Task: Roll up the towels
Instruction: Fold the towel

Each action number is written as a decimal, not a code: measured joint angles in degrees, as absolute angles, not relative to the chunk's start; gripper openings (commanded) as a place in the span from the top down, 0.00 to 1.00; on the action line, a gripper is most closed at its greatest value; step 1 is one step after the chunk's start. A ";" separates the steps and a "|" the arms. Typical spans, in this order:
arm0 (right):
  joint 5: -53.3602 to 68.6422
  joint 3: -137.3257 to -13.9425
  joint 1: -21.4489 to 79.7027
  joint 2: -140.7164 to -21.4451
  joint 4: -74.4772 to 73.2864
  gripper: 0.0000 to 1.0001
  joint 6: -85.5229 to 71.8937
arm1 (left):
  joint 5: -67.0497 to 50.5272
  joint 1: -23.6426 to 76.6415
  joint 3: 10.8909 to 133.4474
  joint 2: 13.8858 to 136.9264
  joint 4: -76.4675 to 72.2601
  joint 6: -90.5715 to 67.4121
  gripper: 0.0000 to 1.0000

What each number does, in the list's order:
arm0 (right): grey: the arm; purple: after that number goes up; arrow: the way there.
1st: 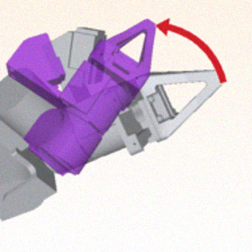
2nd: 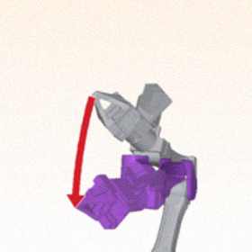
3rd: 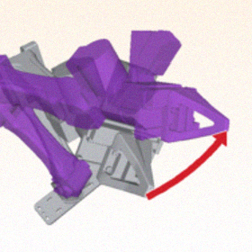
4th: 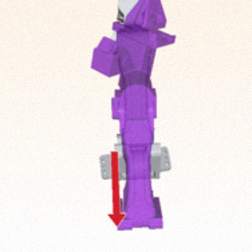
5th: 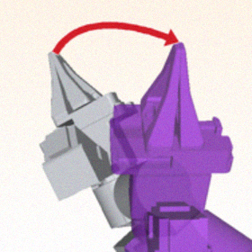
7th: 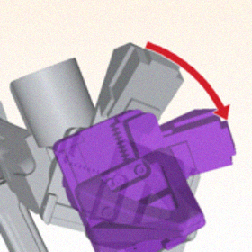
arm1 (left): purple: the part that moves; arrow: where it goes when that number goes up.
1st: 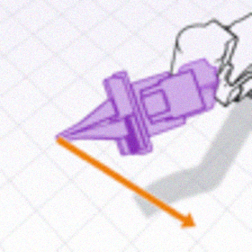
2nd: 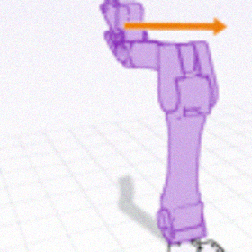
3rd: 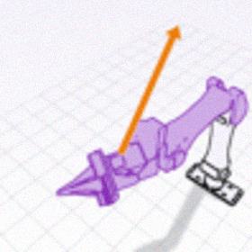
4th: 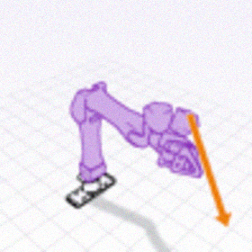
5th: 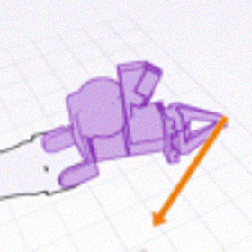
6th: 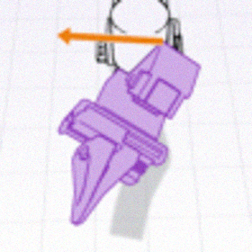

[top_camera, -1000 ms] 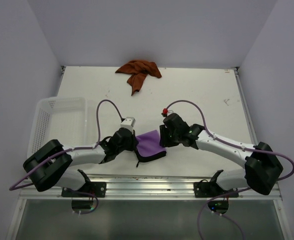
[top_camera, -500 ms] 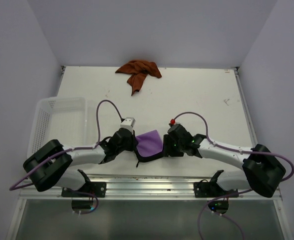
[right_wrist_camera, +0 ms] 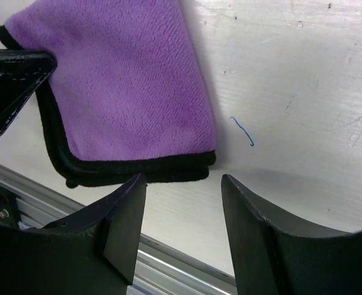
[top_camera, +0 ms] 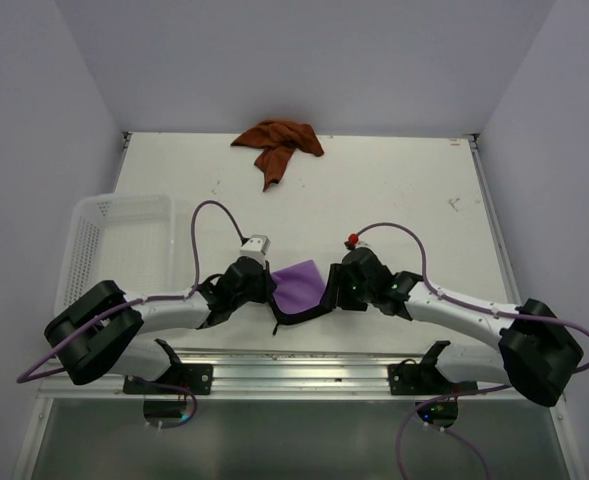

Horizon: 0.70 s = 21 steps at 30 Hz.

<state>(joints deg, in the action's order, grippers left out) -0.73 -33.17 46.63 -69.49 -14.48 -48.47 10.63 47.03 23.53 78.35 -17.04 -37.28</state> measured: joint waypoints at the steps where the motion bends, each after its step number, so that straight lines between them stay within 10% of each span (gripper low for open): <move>1: -0.73 -33.17 46.39 -69.76 -14.39 0.44 -48.64 | 10.61 47.03 23.53 78.32 -17.04 -37.34 1.00; 21: 5.21 -28.16 39.77 -74.83 -2.76 0.50 -53.60 | 10.48 47.03 23.53 78.32 -17.02 -37.41 1.00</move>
<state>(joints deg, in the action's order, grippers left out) 5.21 -28.16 39.77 -74.83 -2.76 -53.60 10.48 47.03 23.53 78.32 -17.02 -37.41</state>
